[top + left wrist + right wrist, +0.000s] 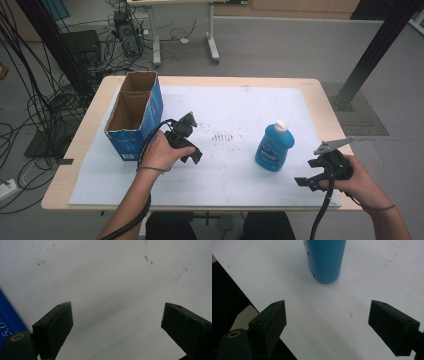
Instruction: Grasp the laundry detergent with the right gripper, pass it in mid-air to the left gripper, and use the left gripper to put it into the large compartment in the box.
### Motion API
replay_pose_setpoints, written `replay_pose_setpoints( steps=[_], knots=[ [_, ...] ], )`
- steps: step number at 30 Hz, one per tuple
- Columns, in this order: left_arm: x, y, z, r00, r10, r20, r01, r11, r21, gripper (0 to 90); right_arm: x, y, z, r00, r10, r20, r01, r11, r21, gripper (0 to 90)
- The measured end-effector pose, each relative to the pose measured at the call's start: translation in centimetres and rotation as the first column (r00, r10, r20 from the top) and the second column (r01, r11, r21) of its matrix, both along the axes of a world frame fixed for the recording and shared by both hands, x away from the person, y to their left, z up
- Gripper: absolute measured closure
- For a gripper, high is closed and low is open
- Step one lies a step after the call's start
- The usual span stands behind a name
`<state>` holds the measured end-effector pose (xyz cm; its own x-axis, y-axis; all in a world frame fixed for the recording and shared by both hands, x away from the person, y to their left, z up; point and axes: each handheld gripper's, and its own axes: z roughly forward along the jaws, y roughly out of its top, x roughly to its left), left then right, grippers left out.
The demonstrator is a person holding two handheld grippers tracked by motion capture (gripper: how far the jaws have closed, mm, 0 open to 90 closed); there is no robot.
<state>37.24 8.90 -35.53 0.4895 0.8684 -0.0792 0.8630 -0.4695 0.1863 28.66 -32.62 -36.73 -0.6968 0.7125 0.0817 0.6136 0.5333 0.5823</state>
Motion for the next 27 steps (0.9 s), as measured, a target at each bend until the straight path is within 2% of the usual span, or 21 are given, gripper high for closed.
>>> replay_pose_setpoints(
  steps=[12,19,27],
  knots=[
    [-0.1,-0.1,0.0,0.9999,-0.002,-0.014,0.002,0.9999,0.017,10.6,0.2,0.3,-1.1,0.9983,0.000,0.058,-0.003,0.9989,0.047,13.4],
    [-0.1,-0.1,0.1,0.9999,-0.003,-0.016,0.003,0.9998,0.020,10.6,0.1,0.6,-1.3,0.9910,0.006,0.133,-0.019,0.9950,0.098,13.0],
    [-0.2,-0.1,0.1,0.9998,-0.004,-0.021,0.005,0.9997,0.023,10.6,0.2,0.7,-1.8,0.9892,0.001,0.146,-0.018,0.9926,0.120,12.8]
  ],
)
